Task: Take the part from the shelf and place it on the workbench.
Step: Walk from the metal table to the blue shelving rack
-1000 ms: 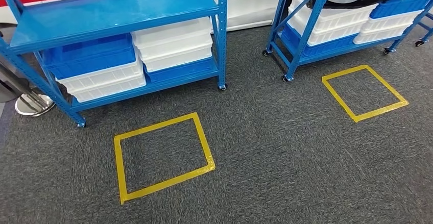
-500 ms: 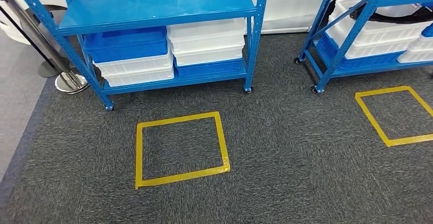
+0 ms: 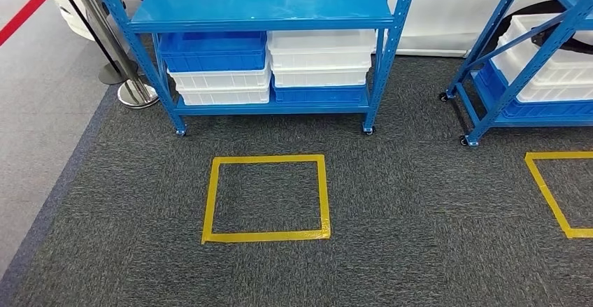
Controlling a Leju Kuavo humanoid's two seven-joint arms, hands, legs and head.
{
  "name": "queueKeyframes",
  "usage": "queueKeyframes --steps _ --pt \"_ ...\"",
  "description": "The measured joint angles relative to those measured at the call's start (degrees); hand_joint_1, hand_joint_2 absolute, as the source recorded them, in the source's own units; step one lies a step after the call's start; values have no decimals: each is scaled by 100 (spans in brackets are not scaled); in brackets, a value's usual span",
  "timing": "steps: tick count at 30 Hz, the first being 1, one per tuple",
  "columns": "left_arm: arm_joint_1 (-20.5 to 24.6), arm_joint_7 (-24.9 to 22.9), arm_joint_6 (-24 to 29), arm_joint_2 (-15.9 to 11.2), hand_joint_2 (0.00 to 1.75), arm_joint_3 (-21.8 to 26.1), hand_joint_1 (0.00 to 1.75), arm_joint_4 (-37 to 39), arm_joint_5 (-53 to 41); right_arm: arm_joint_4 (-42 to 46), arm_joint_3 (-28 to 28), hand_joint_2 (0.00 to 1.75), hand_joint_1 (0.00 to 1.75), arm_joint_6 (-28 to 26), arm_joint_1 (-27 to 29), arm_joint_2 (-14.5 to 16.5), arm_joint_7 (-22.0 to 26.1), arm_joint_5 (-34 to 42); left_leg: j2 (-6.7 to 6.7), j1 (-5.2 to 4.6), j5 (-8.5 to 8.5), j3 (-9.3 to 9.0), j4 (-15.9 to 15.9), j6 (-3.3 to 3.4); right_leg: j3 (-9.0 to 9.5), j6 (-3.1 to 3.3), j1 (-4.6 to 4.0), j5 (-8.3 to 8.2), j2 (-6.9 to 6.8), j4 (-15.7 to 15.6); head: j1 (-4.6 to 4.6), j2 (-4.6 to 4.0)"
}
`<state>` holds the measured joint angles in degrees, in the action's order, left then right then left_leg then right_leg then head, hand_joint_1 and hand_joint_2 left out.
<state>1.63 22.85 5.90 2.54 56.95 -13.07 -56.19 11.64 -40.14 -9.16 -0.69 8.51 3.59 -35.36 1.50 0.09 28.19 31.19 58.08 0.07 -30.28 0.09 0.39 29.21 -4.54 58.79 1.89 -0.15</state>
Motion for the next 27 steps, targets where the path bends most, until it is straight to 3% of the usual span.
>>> queueKeyframes --steps 2,4,6,7,9,10,12,14,17,18,20,21,23,24,25,26,27 --pt "-21 33 -23 2 0 3 0 0 10 0 -22 0 0 -1 -9 -1 -6 0 -48 11 -23 -88 -114 82 43 -78 26 -71 33 51 -1 0" --pt "-26 45 -42 4 0 5 0 0 10 -1 -44 0 0 0 -5 -4 -13 -1 -92 37 -67 -214 -188 159 -82 -130 50 58 226 333 -1 0" --pt "-12 46 -54 16 0 6 0 0 5 -1 -63 0 0 1 5 -7 -16 -3 -119 43 -59 -288 -201 188 -472 -179 70 365 403 939 0 0" --pt "-7 44 -57 24 0 6 0 0 3 -1 -70 0 0 2 13 -8 -16 -4 -140 42 -34 -313 -198 189 -699 -206 77 476 426 1254 0 0" --pt "-16 38 -61 42 0 7 0 0 0 -1 -77 0 0 2 34 -13 -21 -6 -192 46 40 -398 -196 166 -946 -250 91 448 434 1446 0 0" --pt "-23 34 -61 50 0 7 0 0 0 -1 -82 0 0 2 48 -19 -26 -7 -223 53 90 -464 -195 145 -925 -261 101 304 434 1263 -1 0" --pt "-30 31 -61 66 0 8 0 0 -3 -2 -100 0 0 2 83 -33 -33 -10 -270 67 213 -611 -187 88 -734 -263 118 -175 438 594 -1 0" --pt "-25 26 -61 74 0 10 0 0 -8 -4 -121 0 0 2 92 -39 -35 -16 -293 61 332 -697 -185 7 -608 -182 100 -436 444 170 -1 0" --pt "-4 22 -61 84 0 12 0 1 -15 -3 -139 0 0 2 70 -39 -38 -23 -292 53 337 -746 -65 -114 -512 -3 78 -379 443 100 1 0" --pt "1 23 -61 88 0 12 0 1 -17 -3 -146 0 0 2 72 -39 -40 -24 -277 56 283 -687 122 -142 -442 46 83 -337 432 77 0 0" --pt "6 25 -62 95 0 12 0 1 -17 -3 -158 0 0 1 75 -40 -43 -24 -229 64 278 -332 739 -181 -291 118 91 -248 408 45 1 0" --pt "5 25 -62 96 0 12 0 2 -16 -3 -161 0 0 0 76 -42 -44 -24 -208 66 389 -81 1092 -197 -229 140 85 -194 401 39 0 0" --pt "-10 24 -63 99 0 12 0 2 -17 -3 -164 0 0 1 75 -42 -45 -25 -195 67 784 396 1571 -204 -103 157 70 -80 404 38 0 0" --pt "-23 23 -62 102 0 12 0 2 -18 -3 -165 0 0 1 77 -42 -46 -27 -194 66 934 551 1615 -195 -25 157 62 -14 407 38 1 0" --pt "-34 23 -62 105 0 12 0 2 -19 -3 -166 0 0 2 79 -42 -47 -28 -193 63 948 631 1500 -171 62 154 53 53 408 38 1 0" --pt "-45 23 -61 107 0 12 0 2 -20 -3 -167 0 0 3 82 -42 -48 -30 -189 56 801 649 1255 -132 151 149 43 122 407 36 1 0" --pt "-55 23 -61 107 0 14 0 2 -20 -5 -168 0 0 3 93 -40 -48 -31 -175 39 481 635 926 -74 229 144 37 191 403 31 1 0"
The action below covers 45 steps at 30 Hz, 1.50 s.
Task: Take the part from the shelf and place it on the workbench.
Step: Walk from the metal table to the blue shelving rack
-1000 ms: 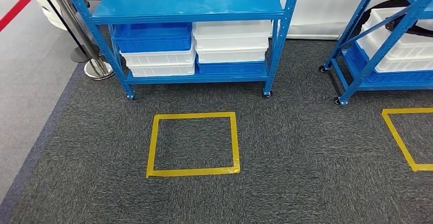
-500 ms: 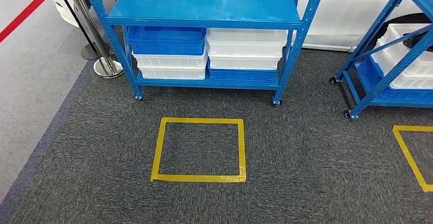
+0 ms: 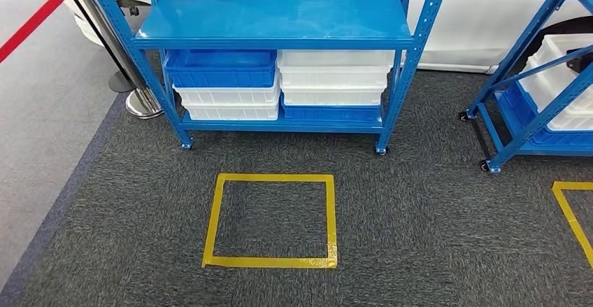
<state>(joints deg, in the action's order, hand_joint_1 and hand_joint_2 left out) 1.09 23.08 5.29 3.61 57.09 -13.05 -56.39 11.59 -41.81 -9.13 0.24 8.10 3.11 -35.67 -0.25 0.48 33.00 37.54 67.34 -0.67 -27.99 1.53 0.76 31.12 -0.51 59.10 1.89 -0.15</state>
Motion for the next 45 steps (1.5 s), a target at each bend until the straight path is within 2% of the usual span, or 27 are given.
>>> queueKeyframes --steps 2,3,6,7,9,11,13,14,17,18,19,20,22,24,26,28,29,32,33,34,36,37,39,42,43,44,45 --pt "-23 -1 1 -5 0 8 0 -1 0 -9 -1 0 0 3 -1 10 -1 0 20 -54 -651 -50 -517 96 133 -44 -20 134 8 -3 -1 0" --pt "-30 -2 2 -6 0 11 0 -1 0 -14 -1 0 0 5 -7 15 -1 -1 24 -79 -834 -82 -642 129 200 -81 -22 182 15 -11 -1 0" --pt "-6 -1 4 -6 0 14 0 -2 -1 -16 -2 0 0 5 -42 15 -1 -8 -14 -84 -831 -289 -787 206 302 -198 -16 132 24 129 -1 0" --pt "6 0 4 -5 0 15 0 -2 -1 -16 -2 0 0 6 -50 12 -1 -9 -25 -75 -818 -378 -845 240 228 -222 -12 102 29 311 -2 0" --pt "19 -1 4 -3 0 18 0 -2 -2 -16 -2 0 0 7 -67 7 -1 -11 -31 -67 -770 -517 -918 301 -122 -257 -3 238 44 873 -2 0" --pt "21 -5 4 -2 0 20 0 -2 -2 -16 -2 0 0 10 -72 7 -1 -13 -40 -69 -684 -606 -928 329 -581 -297 0 591 48 1386 -1 0" --pt "12 -10 4 -1 0 22 0 -2 -2 -16 -2 0 0 10 -48 6 -2 -15 -72 -68 -569 -737 -928 323 -854 -324 5 780 48 1436 -1 0" --pt "8 -10 4 2 0 23 0 -2 -3 -16 -3 0 0 10 -31 3 -3 -15 -91 -66 -502 -822 -928 311 -893 -322 5 680 48 1246 -1 0" --pt "4 -11 4 19 0 26 0 -2 -4 -17 -5 0 0 10 14 -16 -3 -15 -119 -83 -285 -1043 -909 242 -858 -222 -26 -272 56 374 -2 0" --pt "10 -14 4 26 0 27 0 -2 -4 -17 -5 0 0 10 16 -21 -3 -15 -121 -91 -218 -1082 -914 209 -845 -178 -41 -500 60 218 -1 0" --pt "15 -16 4 31 0 27 0 -2 -7 -18 -5 0 0 10 14 -24 -3 -15 -123 -98 -188 -1118 -888 175 -834 -135 -51 -593 66 150 0 0" --pt "22 -19 5 34 0 28 0 -2 -8 -18 -5 0 0 10 4 -23 -3 -15 -124 -101 -190 -1130 -859 142 -793 -93 -50 -562 68 131 0 0" --pt "31 -23 7 33 0 28 0 -3 -9 -18 -4 0 0 14 -5 -16 -3 -15 -101 -95 -250 -1074 -608 86 -673 -22 -23 -536 61 53 1 0" --pt "41 -24 7 33 0 28 0 -4 -5 -18 -4 0 0 16 -10 -14 -3 -15 -63 -70 -185 -747 -48 15 -540 30 2 -476 49 2 1 0" --pt "41 -24 7 34 0 28 0 -4 -4 -18 -4 0 0 14 -13 -19 -3 -15 -34 -26 121 -303 557 -59 -437 49 8 -379 47 -10 1 0" --pt "24 -25 7 34 0 28 0 -4 -5 -18 -5 0 0 19 -12 -19 -3 -15 -19 18 348 -39 704 -99 -304 36 14 -264 51 -10 1 0" --pt "17 -26 6 35 0 28 0 -4 -6 -18 -5 0 0 24 -9 -18 -3 -15 -13 35 279 -16 537 -105 -219 20 21 -200 52 -11 0 0" --pt "-4 -27 6 34 0 32 0 -4 -6 -20 -6 0 0 46 4 -17 -3 -17 27 44 -533 -133 -415 -74 8 -63 37 -7 51 -3 0 0" --pt "-12 -29 6 33 0 33 0 -4 -6 -21 -7 0 0 52 -1 -17 -3 -18 40 29 -717 -171 -601 -41 49 -105 36 50 53 -6 0 0" --pt "-20 -31 5 34 0 34 0 -4 -6 -22 -7 0 0 59 -5 -17 -3 -19 47 14 -790 -183 -688 7 89 -150 31 81 56 2 -1 0" --pt "-20 -32 4 34 0 35 0 -4 -6 -21 -7 0 0 66 -31 -17 -2 -20 25 4 -751 -270 -727 121 134 -238 32 78 54 55 -1 0" --pt "-16 -30 5 35 0 35 0 -4 -7 -21 -7 0 0 67 -35 -17 -2 -21 14 11 -746 -324 -766 173 103 -264 36 41 53 184 -2 0" --pt "-1 -27 5 35 0 35 0 -4 -7 -20 -6 0 0 64 -49 -18 -1 -25 1 19 -717 -451 -825 255 -199 -285 47 66 53 710 -2 0" --pt "5 -26 4 35 0 35 0 -4 -9 -21 -4 0 0 63 -49 -17 1 -30 -9 -8 -597 -583 -840 318 -895 -315 41 526 54 1566 -1 0" --pt "2 -26 4 35 0 35 0 -4 -9 -22 -4 0 0 63 -39 -17 0 -31 -21 -20 -542 -647 -840 324 -1029 -321 40 630 54 1612 -1 0" --pt "-2 -26 4 35 0 35 0 -4 -9 -22 -4 0 0 63 -28 -17 -1 -31 -35 -31 -484 -721 -840 322 -1081 -313 34 607 54 1495 -1 0" --pt "-6 -26 4 35 0 35 0 -4 -10 -22 -4 0 0 62 -18 -17 -1 -31 -48 -41 -425 -801 -840 315 -1060 -286 19 437 54 1233 -1 0"
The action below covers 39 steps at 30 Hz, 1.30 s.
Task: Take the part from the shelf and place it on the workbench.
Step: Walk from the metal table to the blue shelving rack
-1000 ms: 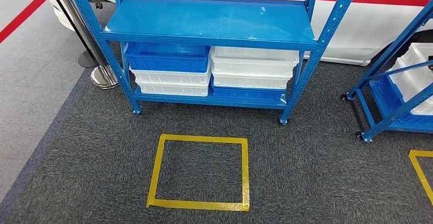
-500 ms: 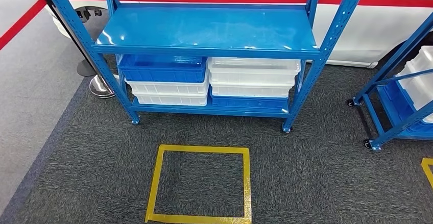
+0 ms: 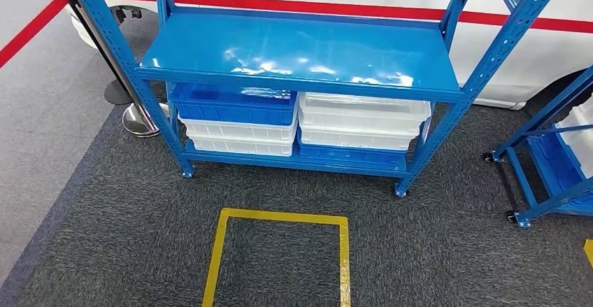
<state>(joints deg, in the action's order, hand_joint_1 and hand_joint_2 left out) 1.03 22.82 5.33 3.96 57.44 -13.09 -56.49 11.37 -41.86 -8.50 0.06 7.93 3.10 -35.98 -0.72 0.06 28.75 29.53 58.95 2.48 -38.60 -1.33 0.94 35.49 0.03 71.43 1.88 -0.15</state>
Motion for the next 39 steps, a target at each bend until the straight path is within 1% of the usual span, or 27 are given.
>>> queueKeyframes --steps 2,3,4,7,8,10,12,13,14,15,17,18,19,21,23,24,25,27,28,29,30,32,33,34,35,37,39 --pt "-2 -1 0 9 0 0 0 1 -2 0 -2 0 0 -3 18 -8 1 0 -13 -20 125 -134 3 -27 120 104 -57 -603 12 -673 -1 0" --pt "7 -1 0 16 0 0 0 1 -2 1 -2 0 0 -5 21 -14 1 0 -19 -31 185 -176 1 -53 168 152 -86 -822 26 -906 -1 0" --pt "17 -1 0 22 0 0 0 2 -3 1 -3 0 0 -9 18 -20 1 -1 -25 -39 226 -227 0 -83 196 193 -105 -957 38 -1045 -1 0" --pt "30 -1 0 26 0 0 0 0 -4 1 -2 0 0 -7 2 -9 1 -4 -29 -52 209 -308 119 -175 364 270 -78 -967 43 -1177 0 0" --pt "33 -1 -1 27 0 0 0 -1 -5 0 -2 0 0 -3 5 -3 0 -5 -19 -48 207 -243 285 -200 449 299 -60 -950 37 -1217 0 0" --pt "42 0 -1 29 0 0 0 -2 -8 1 -2 0 0 4 3 2 1 -6 6 -17 357 69 845 -255 577 340 -43 -889 25 -1267 1 0" --pt "38 0 0 23 0 0 0 -2 -8 2 -2 0 0 4 -2 1 2 -7 20 27 682 495 1399 -318 667 346 -38 -798 27 -1273 1 0" --pt "30 -1 0 21 0 0 0 -2 -9 2 -2 0 0 5 -2 1 2 -8 25 49 792 640 1499 -349 730 336 -33 -740 29 -1273 1 0" --pt "23 -1 0 20 0 1 0 -2 -10 2 -2 0 0 7 2 2 1 -10 30 69 790 713 1432 -376 807 320 -25 -677 32 -1272 0 0" --pt "15 -1 0 20 0 1 0 -2 -11 2 -2 0 0 8 6 2 0 -11 35 85 646 710 1203 -393 893 299 -15 -613 32 -1272 0 0" --pt "-8 -2 -1 20 0 3 0 -2 -11 0 -2 0 0 10 12 3 -2 -14 55 101 77 629 560 -393 1046 244 -2 -483 30 -1264 -1 0" --pt "-19 -4 -2 19 0 4 0 -2 -11 -1 -2 0 0 11 9 3 -3 -15 65 91 -131 599 331 -362 1095 207 -2 -426 33 -1260 -1 0" --pt "-29 -9 -1 17 0 6 0 -3 -11 -2 -2 0 0 14 3 3 -3 -18 74 76 -269 576 203 -320 1132 164 -4 -380 36 -1270 -1 0" --pt "-30 -16 1 15 0 8 0 -3 -11 -2 -2 0 0 26 -11 3 -1 -26 67 57 -268 515 138 -215 1191 78 -11 -365 42 -1256 0 0" --pt "-22 -17 3 15 0 9 0 -4 -12 -1 -2 0 0 34 -19 3 2 -35 51 73 -252 385 65 -125 1155 32 -5 -396 34 -1043 -1 0" --pt "-16 -17 3 15 0 10 0 -4 -12 -1 -2 0 0 34 -24 3 2 -39 45 77 -231 316 36 -85 1031 22 -2 -368 31 -807 -1 0" --pt "-12 -17 3 15 0 12 0 -4 -12 0 -2 0 0 34 -29 3 2 -41 46 77 -201 267 17 -51 833 11 -3 -290 28 -495 -2 0" --pt "-7 -18 2 15 0 20 0 -4 -12 -1 -2 0 0 36 -34 4 2 -42 42 62 -120 190 13 -12 348 -9 -10 -3 28 114 -1 0" --pt "-8 -19 2 15 0 29 0 -4 -12 -1 -2 0 0 37 -30 4 1 -42 37 53 -71 140 13 -9 160 -12 -12 108 28 272 -1 0" --pt "-12 -19 2 15 0 39 0 -4 -12 -2 -2 0 0 38 -22 4 1 -42 30 44 -15 75 13 -10 46 -5 -15 124 28 274 -1 0" --pt "-17 -20 2 15 0 51 0 -4 -12 -2 -2 0 0 38 -11 3 0 -42 22 37 46 -6 13 -18 17 11 -21 0 28 101 -1 0" --pt "-25 -20 2 17 0 68 0 -4 -14 -2 -3 0 0 37 12 0 -1 -42 19 22 171 -162 15 -43 106 75 -55 -567 27 -544 -1 0" --pt "-23 -24 2 20 0 76 0 -3 -23 -2 -4 0 0 37 17 -2 -1 -43 17 12 225 -219 16 -65 155 113 -76 -791 26 -819 -3 0" --pt "-17 -32 4 22 0 83 0 -3 -33 -2 -5 0 0 38 16 -4 -1 -49 17 6 271 -249 9 -97 185 151 -96 -950 25 -980 -2 0" --pt "-9 -40 7 25 0 90 0 -2 -46 -1 -7 0 0 39 12 -7 -2 -58 17 0 294 -284 19 -131 197 184 -109 -1003 27 -1049 -2 0" --pt "8 -53 21 23 0 99 0 -3 -71 0 -8 0 0 42 2 -1 -2 -83 24 2 286 -321 50 -197 283 244 -99 -1000 27 -1122 -1 0" --pt "23 -53 35 30 0 102 0 -4 -95 0 -12 0 0 42 5 10 3 -106 34 12 304 -237 298 -246 413 300 -70 -987 20 -1234 -1 0"
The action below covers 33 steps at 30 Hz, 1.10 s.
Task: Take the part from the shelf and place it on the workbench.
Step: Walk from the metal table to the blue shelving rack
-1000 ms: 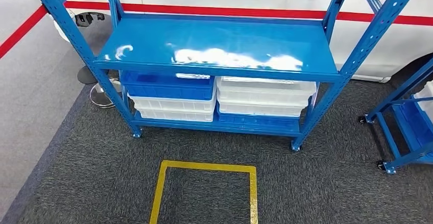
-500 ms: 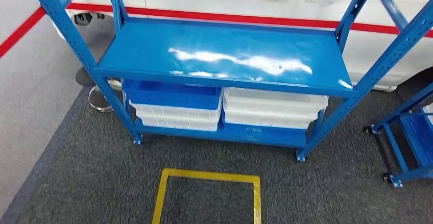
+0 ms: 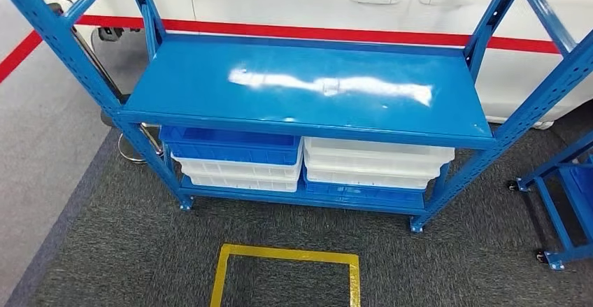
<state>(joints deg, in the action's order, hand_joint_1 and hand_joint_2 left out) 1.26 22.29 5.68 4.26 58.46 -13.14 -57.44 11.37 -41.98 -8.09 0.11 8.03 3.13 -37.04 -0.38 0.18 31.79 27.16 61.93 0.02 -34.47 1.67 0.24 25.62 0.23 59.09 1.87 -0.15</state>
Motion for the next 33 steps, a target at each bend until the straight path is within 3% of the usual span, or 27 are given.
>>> queueKeyframes --steps 3,4,5,6,8,9,11,13,15,16,18,19,20,21,23,25,26,30,31,33 --pt "7 1 17 2 0 8 0 0 -16 0 -18 0 0 37 -9 4 27 10 5 35 385 548 890 -89 109 44 14 50 19 -61 1 0" --pt "-1 1 22 0 0 14 0 0 -23 0 -39 0 0 63 -13 4 33 40 5 49 498 725 1111 -120 136 44 14 77 40 -60 0 0" --pt "-11 1 26 -2 0 22 0 0 -36 0 -68 0 0 84 -16 4 33 71 6 60 503 831 1174 -141 169 41 16 105 56 -57 0 0" --pt "-21 1 27 -2 0 31 0 0 -52 0 -97 0 0 86 -16 8 32 87 6 69 359 845 1040 -148 210 35 19 135 71 -53 1 0" --pt "-27 0 29 -3 0 50 0 0 -80 -1 -130 0 0 53 -9 17 29 51 4 76 -176 664 368 -127 297 10 25 195 85 -48 0 0" --pt "-21 -2 31 -3 0 59 0 0 -86 -1 -134 0 0 30 -6 21 28 21 8 66 -308 581 49 -107 326 -12 23 217 96 -41 0 0" --pt "-14 -8 38 -3 0 85 0 -1 -92 -1 -136 0 0 -11 -6 24 25 -22 12 41 -381 520 -235 -43 336 -78 13 253 106 -30 0 0" --pt "-27 -12 43 -4 0 115 0 -2 -95 0 -137 0 0 -34 -14 26 22 -44 16 40 -438 515 -265 42 345 -154 0 278 108 -33 0 0" --pt "-31 -11 44 2 0 132 0 -2 -96 0 -137 0 0 -37 -18 24 21 -55 26 64 -519 479 -324 128 307 -207 0 405 81 109 -1 0" --pt "-26 -11 44 6 0 135 0 -2 -96 0 -137 0 0 -37 -21 23 21 -58 32 76 -541 467 -351 163 203 -225 3 551 64 338 -1 0" --pt "-24 -11 44 9 0 138 0 -2 -96 0 -137 0 0 -37 -25 21 20 -59 45 65 -543 475 -358 197 -162 -248 16 912 40 1055 -1 0" --pt "-25 -12 44 8 0 139 0 -2 -96 0 -137 0 0 -37 -24 22 20 -60 50 59 -538 477 -357 202 -334 -256 18 1018 35 1370 -1 0" --pt "-26 -13 45 8 0 140 0 -2 -96 0 -137 0 0 -36 -21 23 19 -61 54 52 -531 474 -357 205 -434 -259 20 1021 29 1527 -1 0" --pt "-27 -13 45 7 0 140 0 -2 -96 0 -137 0 0 -36 -17 23 18 -61 53 48 -524 466 -356 204 -430 -256 21 913 22 1473 -1 0" --pt "-29 -13 46 7 0 141 0 -2 -96 0 -137 0 0 -37 -13 23 17 -62 50 44 -502 435 -356 182 -140 -231 20 496 6 824 -1 0" --pt "-27 -12 45 7 0 142 0 -2 -96 0 -139 0 0 -37 -23 22 17 -62 51 21 -470 418 -343 131 161 -190 -1 232 -9 159 -1 0" --pt "-23 -12 45 7 0 143 0 -2 -96 0 -140 0 0 -37 -29 22 17 -61 54 12 -457 416 -340 101 226 -166 -11 200 -12 4 0 0" --pt "-9 -12 44 11 0 143 0 -2 -111 0 -178 0 0 -36 -35 32 14 4 78 15 -371 402 -277 -27 252 -47 -2 187 21 -79 -1 0" --pt "-11 -11 44 13 0 143 0 -2 -117 0 -197 0 0 -50 -36 36 13 14 76 23 -262 463 -124 -56 262 -16 11 175 25 -98 0 0" --pt "-13 -11 45 13 0 148 0 -2 -130 0 -220 0 0 -98 -34 41 7 2 69 38 98 750 514 -103 267 20 14 170 30 -103 1 0"
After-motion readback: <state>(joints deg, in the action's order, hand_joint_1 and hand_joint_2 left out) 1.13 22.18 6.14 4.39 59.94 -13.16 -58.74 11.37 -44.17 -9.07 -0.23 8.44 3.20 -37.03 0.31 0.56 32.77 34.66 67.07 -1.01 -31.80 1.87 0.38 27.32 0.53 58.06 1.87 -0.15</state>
